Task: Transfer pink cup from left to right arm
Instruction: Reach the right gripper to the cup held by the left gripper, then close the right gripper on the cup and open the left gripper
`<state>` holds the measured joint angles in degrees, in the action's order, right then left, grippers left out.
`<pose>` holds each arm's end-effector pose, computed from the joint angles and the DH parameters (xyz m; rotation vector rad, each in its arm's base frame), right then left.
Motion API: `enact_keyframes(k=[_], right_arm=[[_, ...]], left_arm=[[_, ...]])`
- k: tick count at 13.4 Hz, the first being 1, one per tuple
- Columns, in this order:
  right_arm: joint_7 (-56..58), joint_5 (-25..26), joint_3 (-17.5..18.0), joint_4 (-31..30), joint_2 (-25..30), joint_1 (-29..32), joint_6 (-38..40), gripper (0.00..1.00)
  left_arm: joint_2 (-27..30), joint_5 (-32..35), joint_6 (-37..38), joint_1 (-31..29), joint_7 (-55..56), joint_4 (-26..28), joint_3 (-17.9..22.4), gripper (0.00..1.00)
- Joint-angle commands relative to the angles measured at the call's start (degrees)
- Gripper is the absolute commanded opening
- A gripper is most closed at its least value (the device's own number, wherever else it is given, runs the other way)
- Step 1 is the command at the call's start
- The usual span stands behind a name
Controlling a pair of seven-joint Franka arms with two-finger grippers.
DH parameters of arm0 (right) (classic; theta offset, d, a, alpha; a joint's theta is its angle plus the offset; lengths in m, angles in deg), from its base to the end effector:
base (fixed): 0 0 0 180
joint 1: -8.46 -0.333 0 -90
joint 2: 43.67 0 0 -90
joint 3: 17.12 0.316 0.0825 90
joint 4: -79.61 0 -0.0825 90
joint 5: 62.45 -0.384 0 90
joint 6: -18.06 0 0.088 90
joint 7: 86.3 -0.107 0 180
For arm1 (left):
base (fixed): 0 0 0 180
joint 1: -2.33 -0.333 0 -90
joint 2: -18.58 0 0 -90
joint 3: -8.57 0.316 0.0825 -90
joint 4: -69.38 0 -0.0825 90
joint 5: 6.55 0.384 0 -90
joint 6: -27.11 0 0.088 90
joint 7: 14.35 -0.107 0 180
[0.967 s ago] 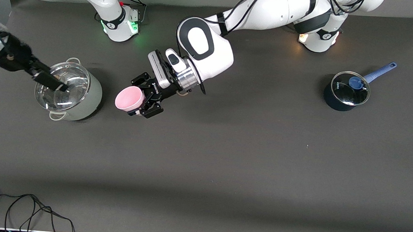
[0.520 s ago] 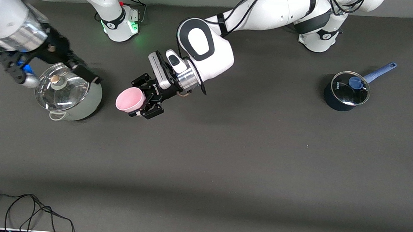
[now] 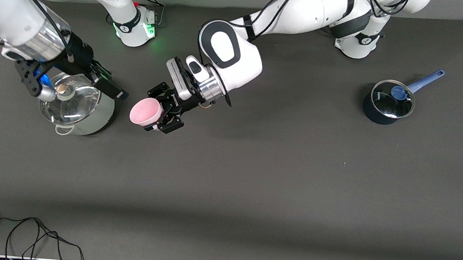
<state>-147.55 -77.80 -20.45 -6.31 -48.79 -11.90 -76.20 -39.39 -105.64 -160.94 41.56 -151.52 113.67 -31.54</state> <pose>0.5556 0.1996 0.6175 -2.6776 1.1067 0.1782 0.5036 -0.6181 0.4125 1.7079 -1.1009 1.5278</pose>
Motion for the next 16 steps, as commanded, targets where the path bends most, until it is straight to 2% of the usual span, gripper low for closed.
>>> enact_keyframes(k=[1, 8, 9, 10, 13, 15, 16], right_arm=[[-1.50, -1.26, -0.45, -6.34, 0.72, -1.88, -6.87, 1.00], [-1.50, -1.96, -0.71, -11.56, 2.57, -3.37, -8.92, 0.99], [-1.50, -1.96, -0.71, -11.64, 2.57, -3.37, -9.18, 0.98], [-1.50, -1.96, -0.71, -11.64, 2.49, -3.37, -9.45, 0.92], [-2.02, -1.87, -0.71, -11.38, 2.49, -3.37, -9.45, 0.43], [-2.82, -1.87, -0.71, -11.20, 2.49, -3.37, -9.27, 0.01], [-2.82, -1.87, -0.71, -11.03, 2.49, -3.46, -9.27, 0.00]], left_arm=[[0.31, -0.58, -0.92, 1.03, 0.68, -1.13, 0.91, 0.00], [0.31, -0.50, -1.00, 1.03, 2.26, -1.04, 1.00, 0.00], [0.31, -0.50, -1.00, 1.03, 2.26, -1.04, 1.00, 0.00], [0.31, -0.50, -1.00, 1.03, 2.26, -1.04, 1.00, 0.00], [0.31, -0.41, -1.00, 1.03, 2.26, -1.04, 0.91, 0.00], [0.31, -0.41, -1.00, 1.03, 2.26, -1.04, 0.91, 0.00], [0.31, -0.41, -0.92, 1.03, 2.26, -1.04, 1.00, 0.00]])
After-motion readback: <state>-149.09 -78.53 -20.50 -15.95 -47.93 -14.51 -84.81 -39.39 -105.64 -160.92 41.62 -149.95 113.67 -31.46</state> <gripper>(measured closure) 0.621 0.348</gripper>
